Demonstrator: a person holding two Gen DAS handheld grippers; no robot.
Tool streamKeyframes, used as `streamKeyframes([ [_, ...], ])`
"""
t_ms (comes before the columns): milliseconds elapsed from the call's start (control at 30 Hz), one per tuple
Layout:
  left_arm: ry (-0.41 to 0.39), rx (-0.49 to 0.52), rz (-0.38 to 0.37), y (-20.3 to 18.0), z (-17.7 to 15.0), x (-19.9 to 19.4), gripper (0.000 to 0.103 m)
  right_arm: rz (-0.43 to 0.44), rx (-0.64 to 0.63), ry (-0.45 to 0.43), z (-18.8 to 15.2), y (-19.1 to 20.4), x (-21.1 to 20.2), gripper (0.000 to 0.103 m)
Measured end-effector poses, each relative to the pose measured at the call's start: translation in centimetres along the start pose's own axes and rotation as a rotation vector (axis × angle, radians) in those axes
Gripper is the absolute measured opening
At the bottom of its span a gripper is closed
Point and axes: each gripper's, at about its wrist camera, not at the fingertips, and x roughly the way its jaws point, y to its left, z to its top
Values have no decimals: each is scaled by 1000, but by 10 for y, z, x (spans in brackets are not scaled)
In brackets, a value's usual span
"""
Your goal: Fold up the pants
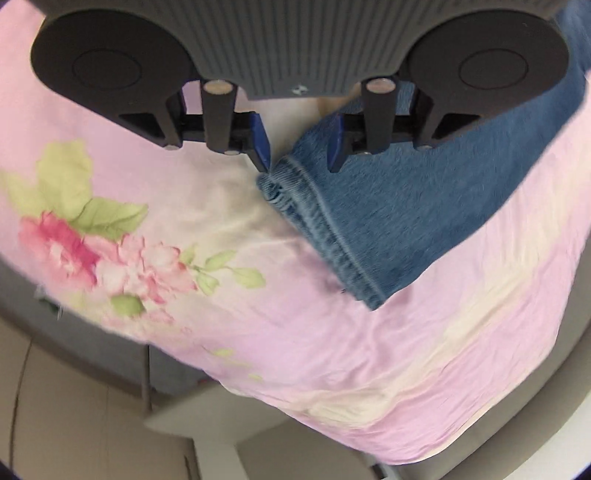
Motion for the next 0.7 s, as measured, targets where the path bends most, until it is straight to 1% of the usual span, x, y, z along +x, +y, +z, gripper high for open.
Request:
streamKeyframes([
  [67, 8, 0, 10, -2, 1, 0, 11, 21, -13, -23, 5, 3, -3, 13],
  [133, 17, -5, 13, -4, 3, 1, 11, 31, -83, -71, 12, 17, -17, 10],
  [167, 21, -11, 12, -4, 4, 1, 11, 47, -113, -109, 16, 23, -28, 9],
  [200, 25, -19, 11, -3, 6, 2, 11, 60, -130, -143, 21, 26, -35, 7],
  [233, 26, -27, 9, -2, 6, 3, 11, 74, -134, -151, 26, 27, -36, 6],
  [267, 28, -38, 6, 0, 6, 3, 11, 71, -137, -133, 28, 26, -31, 6],
  [333, 31, -53, 4, 3, 6, 4, 11, 19, -147, -74, 24, 20, -13, 6],
  [367, 30, -53, 5, 3, 6, 3, 11, 7, -135, -51, 20, 14, -5, 6],
  [467, 31, -55, 14, 3, 5, 1, 11, 9, -81, -23, 12, -2, 9, 7],
  [500, 33, -64, 17, 4, 8, 2, 11, 13, -59, -19, 11, -6, 9, 9],
  [567, 31, -82, 23, 4, 11, -2, 11, 2, -24, -9, 11, -10, 7, 19],
  [600, 25, -82, 25, 4, 12, -6, 10, 6, -6, -3, 11, -12, 3, 31],
  [667, -19, -91, 26, 2, 12, -21, 10, 29, 14, 16, 10, -15, 2, 32],
  [700, -51, -112, 10, 3, 11, -29, 10, 38, 29, 27, 10, -18, 2, 34],
])
